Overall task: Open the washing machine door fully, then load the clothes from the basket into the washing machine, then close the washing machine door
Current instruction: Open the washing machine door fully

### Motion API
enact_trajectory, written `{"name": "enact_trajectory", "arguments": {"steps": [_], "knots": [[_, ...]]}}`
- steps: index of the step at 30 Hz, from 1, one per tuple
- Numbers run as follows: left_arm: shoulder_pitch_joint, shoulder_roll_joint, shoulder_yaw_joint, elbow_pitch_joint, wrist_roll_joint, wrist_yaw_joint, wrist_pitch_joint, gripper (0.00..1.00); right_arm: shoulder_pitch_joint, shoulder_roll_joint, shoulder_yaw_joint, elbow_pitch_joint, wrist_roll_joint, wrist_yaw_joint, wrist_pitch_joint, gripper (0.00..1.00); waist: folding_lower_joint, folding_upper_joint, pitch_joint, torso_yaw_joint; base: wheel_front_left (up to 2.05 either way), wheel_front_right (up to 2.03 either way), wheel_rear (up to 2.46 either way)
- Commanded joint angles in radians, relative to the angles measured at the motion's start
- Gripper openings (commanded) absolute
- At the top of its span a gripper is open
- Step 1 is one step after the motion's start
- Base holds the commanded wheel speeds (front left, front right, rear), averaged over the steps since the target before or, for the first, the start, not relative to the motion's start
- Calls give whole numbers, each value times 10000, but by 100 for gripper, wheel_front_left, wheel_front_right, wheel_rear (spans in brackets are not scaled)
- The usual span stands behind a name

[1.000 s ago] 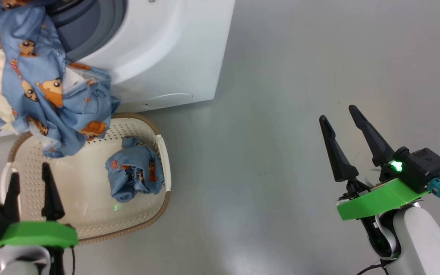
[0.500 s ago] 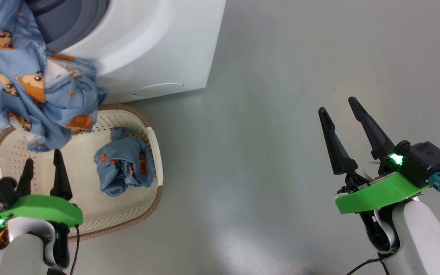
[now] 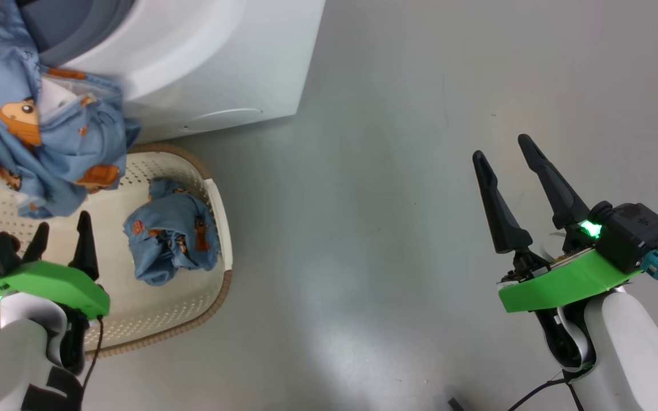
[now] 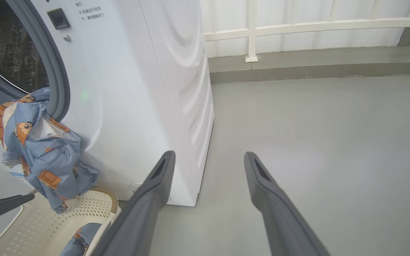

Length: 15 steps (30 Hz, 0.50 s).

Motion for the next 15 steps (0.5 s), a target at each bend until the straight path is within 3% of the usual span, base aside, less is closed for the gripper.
{"name": "enact_trajectory", "arguments": {"steps": [1, 15], "knots": [[-121, 448, 128, 68, -133, -25, -61, 100, 41, 7, 212, -245, -58, 21, -76, 100, 0, 0, 84, -59, 0, 0, 0], [-1414, 1235, -746, 1164, -921, -25, -61, 100, -158, -39, 454, -293, -74, 21, -76, 100, 0, 0, 576, -306, 0, 0, 0]]}}
